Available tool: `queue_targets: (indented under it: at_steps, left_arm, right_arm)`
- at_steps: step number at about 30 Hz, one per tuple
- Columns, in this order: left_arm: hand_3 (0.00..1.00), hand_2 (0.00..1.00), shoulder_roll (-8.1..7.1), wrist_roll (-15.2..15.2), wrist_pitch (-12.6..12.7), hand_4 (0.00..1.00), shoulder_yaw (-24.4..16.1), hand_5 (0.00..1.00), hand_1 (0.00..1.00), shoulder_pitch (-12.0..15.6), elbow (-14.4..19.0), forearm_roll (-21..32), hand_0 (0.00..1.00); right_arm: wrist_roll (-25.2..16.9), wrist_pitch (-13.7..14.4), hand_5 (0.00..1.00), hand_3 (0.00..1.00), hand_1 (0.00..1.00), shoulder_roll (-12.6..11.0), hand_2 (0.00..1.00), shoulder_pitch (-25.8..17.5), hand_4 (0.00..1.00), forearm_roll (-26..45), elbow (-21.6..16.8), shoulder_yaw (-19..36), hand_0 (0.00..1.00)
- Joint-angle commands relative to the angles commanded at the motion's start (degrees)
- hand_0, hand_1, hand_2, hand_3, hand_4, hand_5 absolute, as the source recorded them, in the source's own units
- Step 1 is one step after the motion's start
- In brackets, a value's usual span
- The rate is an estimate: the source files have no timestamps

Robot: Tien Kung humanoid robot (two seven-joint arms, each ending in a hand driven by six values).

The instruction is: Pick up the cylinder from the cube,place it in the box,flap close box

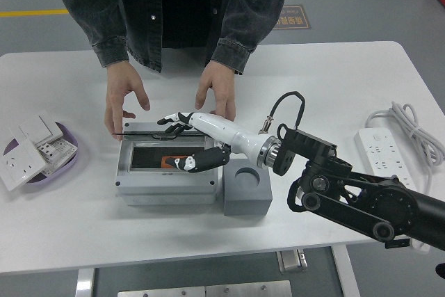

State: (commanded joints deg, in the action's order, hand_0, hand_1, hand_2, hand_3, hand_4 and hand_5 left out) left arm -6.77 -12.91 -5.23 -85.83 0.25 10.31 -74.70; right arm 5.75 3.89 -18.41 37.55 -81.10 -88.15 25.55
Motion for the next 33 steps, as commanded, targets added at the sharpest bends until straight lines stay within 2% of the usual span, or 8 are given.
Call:
queue_targets:
  at_steps: [5,17,22,25,28,33]
  left_arm:
    - [0.701,0.658,0.02,0.18,-0.05,0.750,0.41,0.322,0.671,0.03,0.00,0.34,0.638]
    - [0.701,0.658,-0.08,0.08,-0.03,0.750,0.29,0.321,0.671,0.34,0.00,0.36,0.638]
    - [0.701,0.658,-0.12,0.24,0.00,0.750,0.57,0.319,0.671,0.53,0.00,0.89,0.638]
    - [0.701,0.658,-0.10,0.23,0.05,0.750,0.60,0.319,0.671,1.01,0.00,1.24,0.638]
    - [0.700,0.658,-0.02,0.11,0.10,0.750,0.45,0.319,0.671,1.76,0.00,1.37,0.638]
    - [0.700,0.658,0.18,0.12,0.12,0.750,0.52,0.319,0.671,2.56,0.00,1.80,0.638]
  right_arm:
    - [0.00,0.31,0.413,0.882,0.737,-0.33,0.769,-1.25,0.715,-0.02,-0.38,-0.24,0.806]
    - [0.24,0.18,0.420,0.881,0.737,-1.56,0.770,-3.20,0.706,-3.29,-1.23,4.92,0.801]
    - [-1.15,-0.33,0.415,0.880,0.736,-3.42,0.769,-8.44,0.697,-3.30,-4.75,12.14,0.799]
    - [-3.06,-0.26,0.415,0.880,0.736,-3.50,0.769,-12.53,0.697,-2.64,-7.52,17.61,0.799]
    - [-6.04,0.08,0.411,0.868,0.725,-1.88,0.768,-17.78,0.686,-0.79,-10.05,25.08,0.787]
    - [-10.07,0.48,0.411,0.868,0.725,1.55,0.768,-24.87,0.686,3.14,-10.80,35.13,0.787]
